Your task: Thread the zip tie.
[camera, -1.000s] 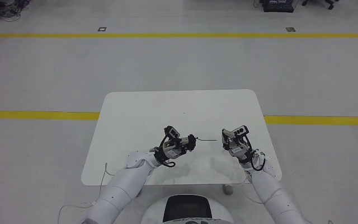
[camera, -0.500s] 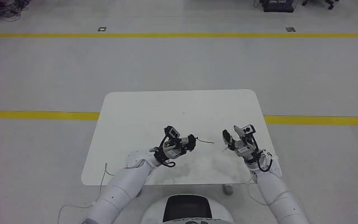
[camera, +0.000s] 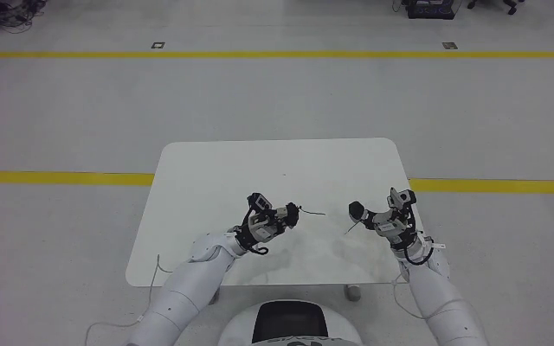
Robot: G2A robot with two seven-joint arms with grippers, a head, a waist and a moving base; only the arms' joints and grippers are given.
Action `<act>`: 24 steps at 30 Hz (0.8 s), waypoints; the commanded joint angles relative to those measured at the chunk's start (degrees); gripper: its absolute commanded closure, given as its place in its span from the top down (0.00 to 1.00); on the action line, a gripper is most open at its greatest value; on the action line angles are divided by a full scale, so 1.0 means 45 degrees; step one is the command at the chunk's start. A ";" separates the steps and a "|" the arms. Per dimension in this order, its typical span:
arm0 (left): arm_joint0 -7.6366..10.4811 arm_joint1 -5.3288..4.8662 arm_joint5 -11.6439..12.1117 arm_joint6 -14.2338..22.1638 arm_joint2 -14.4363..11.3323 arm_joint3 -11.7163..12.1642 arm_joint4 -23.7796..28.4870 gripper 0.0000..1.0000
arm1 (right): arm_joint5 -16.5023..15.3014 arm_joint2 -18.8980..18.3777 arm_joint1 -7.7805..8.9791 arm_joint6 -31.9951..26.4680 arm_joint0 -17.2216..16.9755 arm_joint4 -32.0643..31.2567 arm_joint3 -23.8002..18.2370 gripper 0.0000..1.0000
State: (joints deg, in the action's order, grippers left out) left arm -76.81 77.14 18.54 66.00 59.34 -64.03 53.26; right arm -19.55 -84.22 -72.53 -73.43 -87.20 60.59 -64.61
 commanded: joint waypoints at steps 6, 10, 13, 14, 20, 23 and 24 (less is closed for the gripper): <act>-0.0053 -0.0012 0.0093 -0.0281 -0.0016 -0.0309 -0.0130 0.00 | 0.0014 -0.0010 0.0004 0.0417 -0.0029 -0.0218 -0.0197 1.00; -0.0475 -0.0139 0.0210 -0.0452 0.0491 -0.1524 -0.0870 0.00 | 0.0014 -0.0320 0.0038 0.0933 -0.0283 -0.0894 -0.0763 1.00; -0.1032 -0.0204 0.0210 -0.0529 0.0961 -0.2542 -0.1296 0.00 | 0.0014 -0.0476 0.0025 0.1136 -0.0429 -0.0984 -0.1000 1.00; -0.1185 -0.0218 0.0210 -0.0558 0.1073 -0.2803 -0.1429 0.00 | 0.0014 -0.0520 0.0019 0.1200 -0.0450 -0.1006 -0.1045 1.00; -0.1819 -0.0260 0.0210 -0.0115 0.1532 -0.3783 -0.1347 0.00 | 0.0014 -0.0716 -0.0013 0.0973 -0.0587 -0.0963 -0.1372 1.00; -0.1819 -0.0260 0.0210 -0.0115 0.1532 -0.3783 -0.1347 0.00 | 0.0014 -0.0716 -0.0013 0.0973 -0.0587 -0.0963 -0.1372 1.00; -0.1819 -0.0260 0.0210 -0.0115 0.1532 -0.3783 -0.1347 0.00 | 0.0014 -0.0716 -0.0013 0.0973 -0.0587 -0.0963 -0.1372 1.00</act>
State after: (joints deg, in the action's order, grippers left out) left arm -85.00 75.97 19.48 65.50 66.25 -81.06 47.20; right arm -19.48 -87.44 -72.59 -69.07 -89.84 56.27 -70.78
